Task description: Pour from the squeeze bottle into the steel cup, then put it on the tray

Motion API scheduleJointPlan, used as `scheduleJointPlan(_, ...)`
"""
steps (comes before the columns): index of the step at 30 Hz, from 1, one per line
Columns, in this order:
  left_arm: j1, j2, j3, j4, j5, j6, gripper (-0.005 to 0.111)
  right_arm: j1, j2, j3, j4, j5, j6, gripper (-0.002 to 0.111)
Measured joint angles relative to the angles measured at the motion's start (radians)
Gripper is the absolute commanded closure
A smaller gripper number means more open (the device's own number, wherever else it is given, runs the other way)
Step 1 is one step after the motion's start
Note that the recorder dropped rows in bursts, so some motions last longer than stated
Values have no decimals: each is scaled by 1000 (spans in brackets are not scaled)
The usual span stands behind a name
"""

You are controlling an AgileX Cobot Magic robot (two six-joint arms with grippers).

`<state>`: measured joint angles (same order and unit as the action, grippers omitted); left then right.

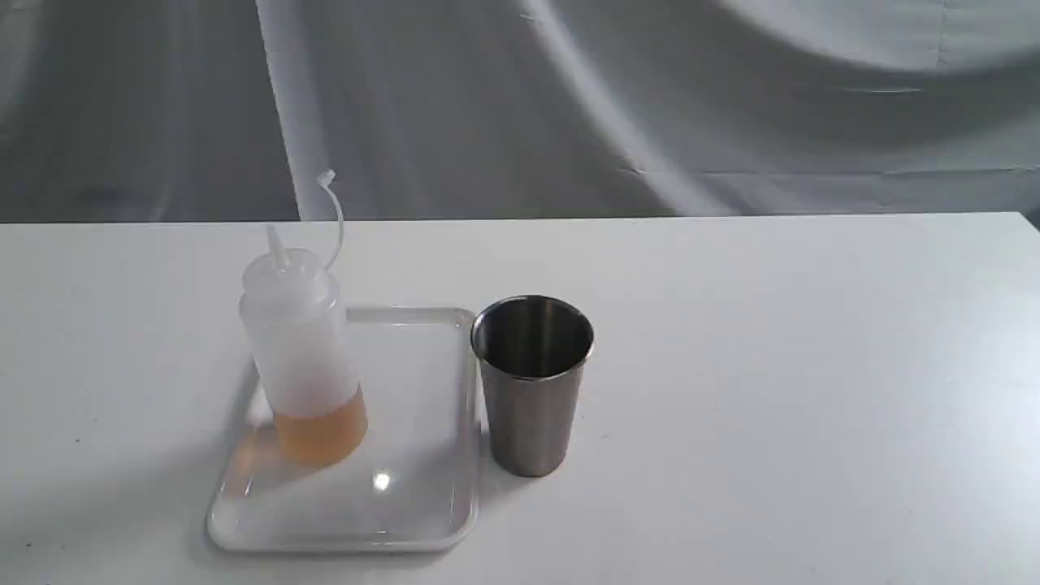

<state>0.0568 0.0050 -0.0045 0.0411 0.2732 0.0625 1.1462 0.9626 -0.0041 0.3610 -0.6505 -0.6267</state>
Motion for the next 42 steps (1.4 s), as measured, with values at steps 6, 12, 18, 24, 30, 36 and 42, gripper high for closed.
scheduleJointPlan(6,0,0,0,0,0,0,98,0,-109,0,7,44,1,108)
scheduleJointPlan(12,0,0,0,0,0,0,98,-101,-236,0,-18,203,1,108)
scheduleJointPlan(18,0,0,0,0,0,0,98,-308,-354,0,-163,333,1,108)
scheduleJointPlan(24,0,0,0,0,0,0,98,-505,-482,1,-252,449,1,108)
scheduleJointPlan(30,0,0,0,0,0,0,98,-680,-587,1,-267,560,1,108)
scheduleJointPlan(36,0,0,0,0,0,0,98,-847,-668,1,-293,679,3,108)
scheduleJointPlan(42,0,0,0,0,0,0,98,-970,-775,1,-334,826,5,108)
